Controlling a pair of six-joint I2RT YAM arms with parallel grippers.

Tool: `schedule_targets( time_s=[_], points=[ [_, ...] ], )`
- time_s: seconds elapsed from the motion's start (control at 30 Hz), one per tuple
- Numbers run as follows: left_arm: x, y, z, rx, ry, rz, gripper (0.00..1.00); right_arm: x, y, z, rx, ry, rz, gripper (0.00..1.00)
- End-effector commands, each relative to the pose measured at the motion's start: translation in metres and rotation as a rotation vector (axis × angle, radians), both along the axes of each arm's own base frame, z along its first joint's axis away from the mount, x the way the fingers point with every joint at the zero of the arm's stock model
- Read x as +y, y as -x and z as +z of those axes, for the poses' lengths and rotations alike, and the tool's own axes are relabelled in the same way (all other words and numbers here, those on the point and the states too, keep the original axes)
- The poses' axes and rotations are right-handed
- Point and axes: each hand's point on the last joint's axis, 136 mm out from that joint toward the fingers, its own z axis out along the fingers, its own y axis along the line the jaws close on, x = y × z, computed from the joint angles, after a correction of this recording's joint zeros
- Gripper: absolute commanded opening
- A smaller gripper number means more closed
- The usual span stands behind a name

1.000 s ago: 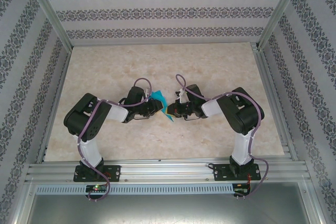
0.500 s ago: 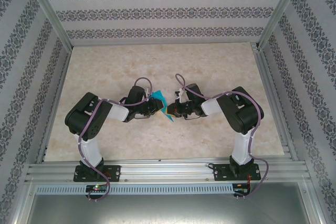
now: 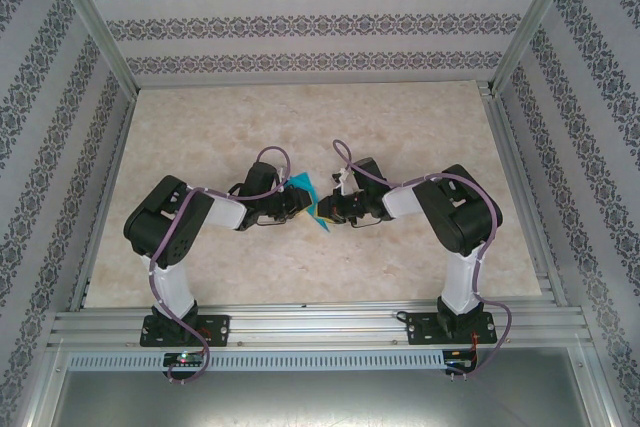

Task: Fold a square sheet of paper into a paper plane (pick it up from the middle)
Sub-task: Fold the wing for the fifth time at the center of the table.

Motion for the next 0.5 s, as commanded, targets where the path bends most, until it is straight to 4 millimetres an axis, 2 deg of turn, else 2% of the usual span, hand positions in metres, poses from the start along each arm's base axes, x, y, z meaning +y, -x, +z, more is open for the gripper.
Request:
schedule_targets(
  time_s=[0.0,0.2,0.47],
  points=[
    [0.003,0.001,-0.016,0.045,-0.052,0.019,0.24,-0.001,0.003,-0.011,-0.016,0.052,0.023,0.11],
    [0.009,0.004,-0.024,0.077,-0.08,0.044,0.23,0.0,0.004,0.002,-0.063,0.051,0.066,0.16],
    [0.013,0.005,-0.03,0.106,-0.106,0.061,0.22,-0.008,0.013,0.01,-0.175,0.109,0.174,0.21]
  ],
)
